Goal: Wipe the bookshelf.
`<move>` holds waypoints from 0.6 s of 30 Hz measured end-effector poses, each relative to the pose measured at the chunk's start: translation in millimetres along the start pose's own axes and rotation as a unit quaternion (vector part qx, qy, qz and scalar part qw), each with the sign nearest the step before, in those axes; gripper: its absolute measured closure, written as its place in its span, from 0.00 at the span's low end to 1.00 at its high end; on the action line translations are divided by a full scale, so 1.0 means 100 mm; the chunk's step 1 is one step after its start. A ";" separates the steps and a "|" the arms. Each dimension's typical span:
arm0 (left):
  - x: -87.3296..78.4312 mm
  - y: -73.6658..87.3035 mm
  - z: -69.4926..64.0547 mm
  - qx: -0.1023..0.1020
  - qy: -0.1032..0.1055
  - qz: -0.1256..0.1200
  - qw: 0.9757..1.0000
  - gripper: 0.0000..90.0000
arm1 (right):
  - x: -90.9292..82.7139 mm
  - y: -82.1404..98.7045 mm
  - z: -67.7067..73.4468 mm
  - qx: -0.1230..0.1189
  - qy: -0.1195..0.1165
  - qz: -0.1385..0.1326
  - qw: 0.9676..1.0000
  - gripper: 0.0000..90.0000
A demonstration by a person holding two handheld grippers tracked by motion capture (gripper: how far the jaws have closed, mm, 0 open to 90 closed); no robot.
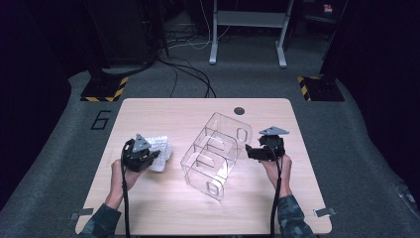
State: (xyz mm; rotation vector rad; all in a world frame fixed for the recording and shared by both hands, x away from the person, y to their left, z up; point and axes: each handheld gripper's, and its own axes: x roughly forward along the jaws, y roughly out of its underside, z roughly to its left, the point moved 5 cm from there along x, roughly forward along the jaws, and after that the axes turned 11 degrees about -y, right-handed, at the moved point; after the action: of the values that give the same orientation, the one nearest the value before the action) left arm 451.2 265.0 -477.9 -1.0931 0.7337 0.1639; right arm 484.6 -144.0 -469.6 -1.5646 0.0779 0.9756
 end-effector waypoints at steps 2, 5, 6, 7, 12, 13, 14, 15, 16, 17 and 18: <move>0.04 0.05 0.05 -0.003 -0.002 0.011 1.000 0.91 | -0.08 0.07 -0.05 0.007 0.004 0.000 1.000 0.15; 0.09 0.12 0.11 -0.008 -0.006 0.021 1.000 0.89 | -0.20 0.23 -0.14 0.017 0.018 0.002 1.000 0.14; 0.12 0.14 0.12 -0.010 -0.010 0.022 1.000 0.89 | -0.20 0.23 -0.14 0.017 0.018 0.002 1.000 0.14; 0.14 0.16 0.14 -0.011 -0.006 0.031 0.999 0.89 | -0.22 0.28 -0.16 0.022 0.021 0.002 1.000 0.14; 0.23 0.26 0.19 -0.023 -0.010 0.053 0.998 0.77 | -0.28 0.52 -0.29 0.035 0.035 0.019 0.999 0.12; 0.24 0.27 0.20 -0.034 -0.011 0.048 0.998 0.72 | -0.29 0.55 -0.31 0.038 0.037 0.017 0.998 0.12; 0.22 0.27 0.20 -0.038 -0.006 0.055 0.998 0.58 | -0.31 0.63 -0.35 0.039 0.042 0.023 0.998 0.11; 0.22 0.28 0.21 -0.037 -0.007 0.055 0.998 0.58 | -0.31 0.63 -0.35 0.039 0.042 0.023 0.998 0.11; 0.21 0.29 0.21 -0.042 -0.010 0.052 0.998 0.50 | -0.32 0.66 -0.36 0.043 0.044 0.024 0.998 0.11; 0.17 0.29 0.21 -0.043 -0.006 0.054 0.998 0.44 | -0.33 0.70 -0.37 0.043 0.048 0.021 0.998 0.11; 0.15 0.30 0.22 -0.042 -0.001 0.059 0.997 0.37 | -0.35 0.75 -0.39 0.043 0.049 0.024 0.998 0.10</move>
State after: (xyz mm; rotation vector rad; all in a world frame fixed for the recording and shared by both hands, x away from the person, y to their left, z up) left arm 458.3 294.6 -504.0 -1.1289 0.7957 0.2983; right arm 440.9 -213.6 -510.5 -1.5355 0.2233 0.9204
